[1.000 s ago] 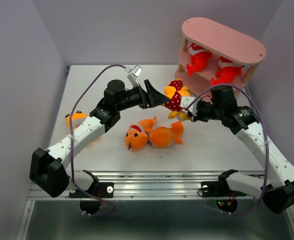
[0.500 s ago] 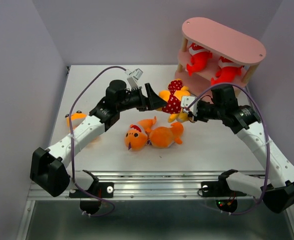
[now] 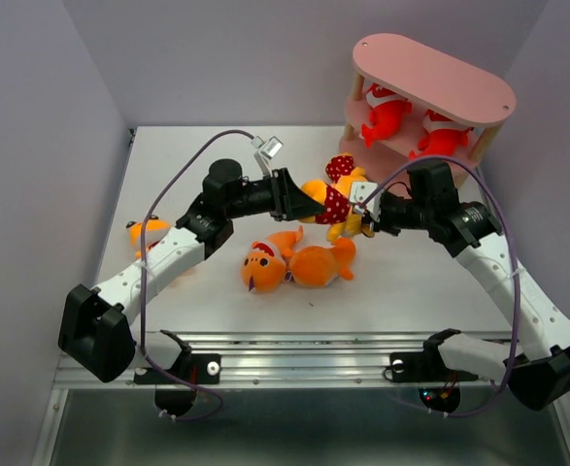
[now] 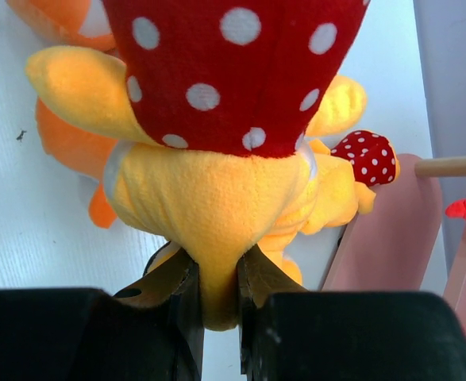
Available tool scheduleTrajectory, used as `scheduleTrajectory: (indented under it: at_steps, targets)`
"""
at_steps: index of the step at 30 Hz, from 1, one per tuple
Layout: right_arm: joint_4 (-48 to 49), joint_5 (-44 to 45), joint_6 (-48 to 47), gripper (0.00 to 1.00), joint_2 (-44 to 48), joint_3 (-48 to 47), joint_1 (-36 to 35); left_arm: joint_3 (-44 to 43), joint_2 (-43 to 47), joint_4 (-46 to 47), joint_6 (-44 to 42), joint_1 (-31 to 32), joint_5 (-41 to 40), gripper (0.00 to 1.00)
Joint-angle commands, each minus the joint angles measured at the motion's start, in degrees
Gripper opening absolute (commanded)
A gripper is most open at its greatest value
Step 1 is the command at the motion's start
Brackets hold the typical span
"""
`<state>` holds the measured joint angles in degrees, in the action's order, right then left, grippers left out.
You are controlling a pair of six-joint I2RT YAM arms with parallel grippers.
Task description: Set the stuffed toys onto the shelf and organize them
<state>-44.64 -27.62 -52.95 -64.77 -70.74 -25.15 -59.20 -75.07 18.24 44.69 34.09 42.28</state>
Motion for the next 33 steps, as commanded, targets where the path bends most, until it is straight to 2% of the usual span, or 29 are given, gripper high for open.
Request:
scheduleTrajectory:
  at_steps: [1,2,3,5,6,7,9,10,12,14,17,21,22,23,24,28,29,31,32,33]
  targets:
    - [4.74,-1.73,2.14,0.08,-0.18,-0.28,-0.17,1.45,1.68,6.63,1.19,1.33,6.14,0.39]
    - [4.74,-2.00,2.41,0.08,-0.18,-0.28,-0.17,1.54,1.77,6.89,1.11,1.42,6.41,0.31]
    - [4.65,-2.61,2.76,0.10,-0.18,-0.28,-0.17,1.54,1.85,7.25,0.76,1.68,6.76,0.12]
    - [4.48,-3.23,3.29,0.14,-0.18,-0.28,-0.17,1.46,2.38,7.69,-0.30,1.95,6.59,0.00]
    - [4.30,-3.49,3.64,0.18,-0.09,-0.28,-0.17,1.28,3.08,7.78,-1.17,2.04,6.15,0.00]
    - [4.21,-4.11,3.82,0.29,0.08,-0.01,-0.17,1.19,3.61,7.78,-3.53,2.56,5.80,0.00]
    - [4.39,-4.37,4.87,0.42,0.52,0.42,-0.17,1.10,5.36,7.78,-6.26,3.00,4.57,0.00]
    - [4.56,-4.55,5.31,0.58,0.70,0.86,-0.17,1.28,6.07,7.25,-9.24,3.35,4.04,0.00]
    - [4.65,-4.55,7.06,0.73,1.40,0.95,-0.17,1.45,8.26,6.03,-12.68,3.44,1.85,0.00]
    - [4.74,-4.03,8.55,1.00,2.10,0.69,-0.17,1.46,9.93,1.99,-20.20,3.62,-2.44,0.00]
    - [4.92,-3.41,11.98,1.00,3.25,-0.97,1.76,3.29,14.23,-1.71,-28.66,3.97,-9.46,0.00]
    - [5.53,-3.05,19.18,1.00,5.79,-4.31,5.89,8.74,21.35,-1.46,-45.70,6.94,-19.85,0.00]
    - [6.49,-4.36,23.64,1.00,6.76,-4.84,8.16,10.58,23.80,-1.19,-55.66,8.18,-21.35,0.00]
    - [7.02,-5.07,26.29,1.00,7.11,-5.28,9.14,11.38,26.09,-0.41,-61.15,9.41,-23.37,0.00]
    - [7.90,-6.56,31.54,1.00,7.20,-6.42,10.11,12.26,27.07,0.04,-72.61,12.03,-24.17,0.00]
    - [11.58,-8.24,46.68,1.00,6.15,-8.79,14.33,18.31,30.85,1.97,-97.80,17.23,-29.79,0.00]
    - [12.64,-8.50,50.54,1.00,5.89,-8.89,15.29,19.37,31.21,3.80,-109.26,19.59,-31.54,0.00]
    - [16.06,-12.08,61.66,1.00,5.01,-8.28,18.72,22.27,31.56,7.75,-122.65,22.67,-38.13,0.00]
    - [17.56,-13.76,65.57,1.00,4.75,-7.75,19.77,22.63,31.21,8.99,-125.95,23.65,-40.50,0.00]
    - [18.79,-15.09,73.35,1.00,3.87,-7.31,21.53,22.90,30.17,9.79,-128.86,24.79,-45.83,0.00]
